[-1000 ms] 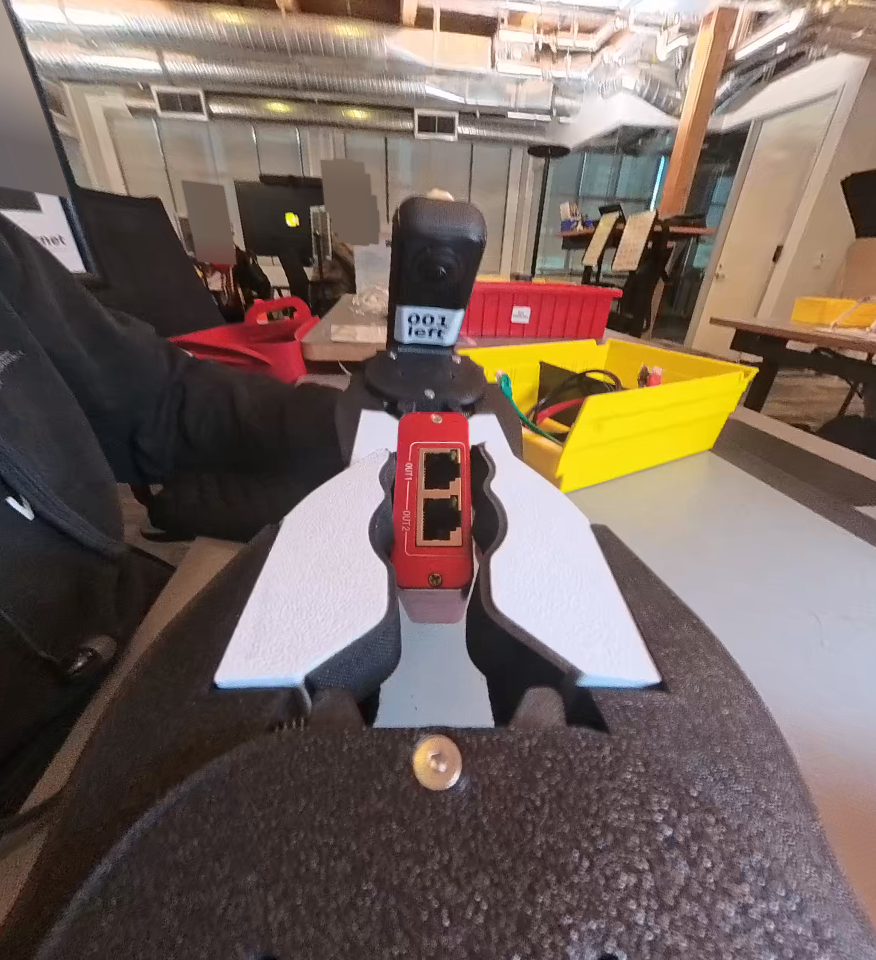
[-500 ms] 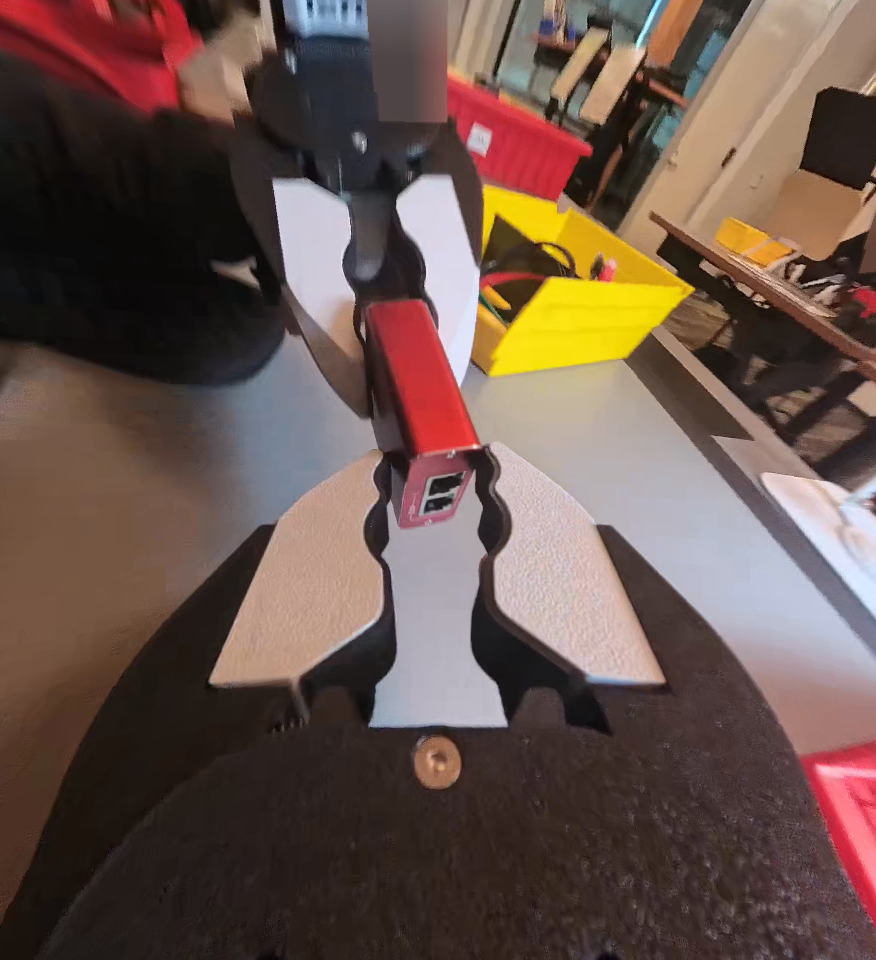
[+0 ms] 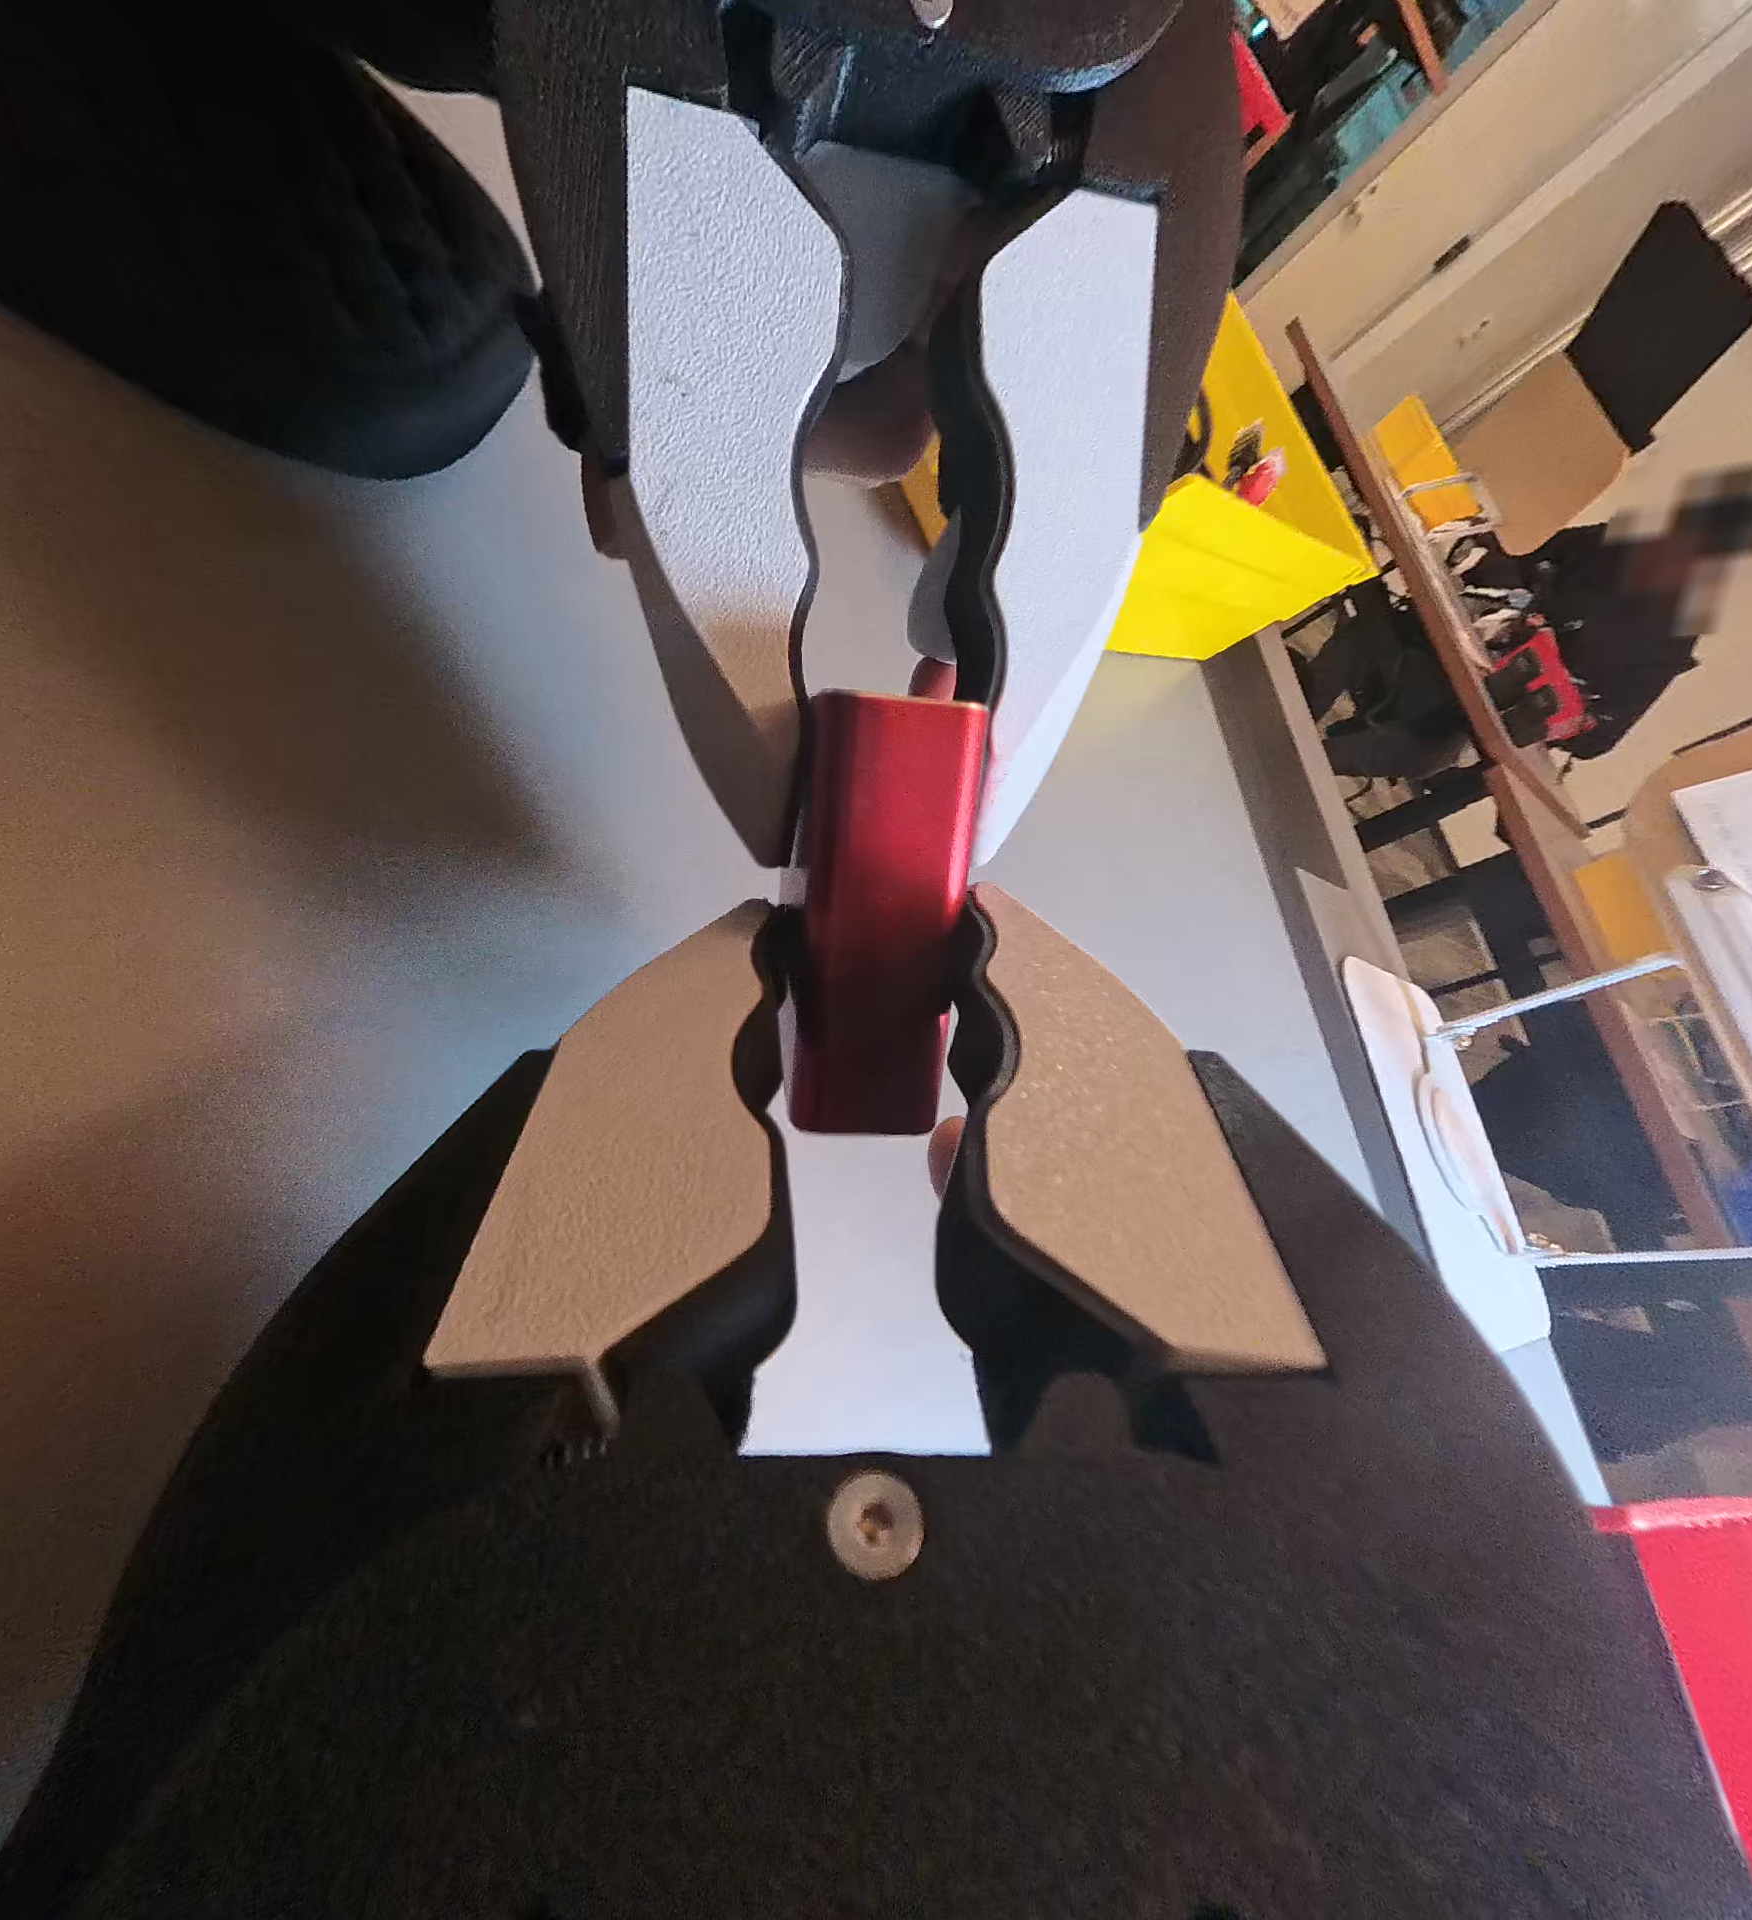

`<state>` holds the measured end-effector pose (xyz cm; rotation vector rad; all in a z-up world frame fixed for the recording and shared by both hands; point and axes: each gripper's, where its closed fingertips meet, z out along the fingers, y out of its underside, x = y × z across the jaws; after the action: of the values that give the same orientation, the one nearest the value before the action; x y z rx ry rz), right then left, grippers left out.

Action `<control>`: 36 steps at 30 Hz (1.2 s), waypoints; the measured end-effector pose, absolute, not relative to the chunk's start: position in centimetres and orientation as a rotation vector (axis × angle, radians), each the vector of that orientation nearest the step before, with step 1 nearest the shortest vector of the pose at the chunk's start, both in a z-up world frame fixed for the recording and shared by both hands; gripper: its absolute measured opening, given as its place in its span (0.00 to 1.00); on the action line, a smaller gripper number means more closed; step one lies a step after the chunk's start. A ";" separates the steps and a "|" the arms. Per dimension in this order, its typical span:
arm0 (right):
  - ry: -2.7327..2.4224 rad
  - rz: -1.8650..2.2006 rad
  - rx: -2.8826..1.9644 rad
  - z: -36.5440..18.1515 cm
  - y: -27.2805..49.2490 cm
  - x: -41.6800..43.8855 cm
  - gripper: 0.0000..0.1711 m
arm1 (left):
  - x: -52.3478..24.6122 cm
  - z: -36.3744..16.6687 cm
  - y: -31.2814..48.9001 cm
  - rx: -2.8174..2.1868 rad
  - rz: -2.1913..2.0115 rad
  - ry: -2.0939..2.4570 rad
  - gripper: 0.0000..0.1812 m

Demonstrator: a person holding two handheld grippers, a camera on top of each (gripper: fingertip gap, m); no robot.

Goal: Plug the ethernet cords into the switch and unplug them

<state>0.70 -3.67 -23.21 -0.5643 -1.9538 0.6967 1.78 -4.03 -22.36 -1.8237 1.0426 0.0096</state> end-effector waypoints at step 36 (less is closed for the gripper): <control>-1.756 1.053 -0.587 -18.2 -3.3 2.5 0.16 | -2.7 -13.6 -5.6 -1.576 -0.316 0.688 0.21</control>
<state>2.50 -3.28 -18.18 -0.5869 -1.7559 1.0533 -2.68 -5.58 -13.63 -1.5764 0.6880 -0.3157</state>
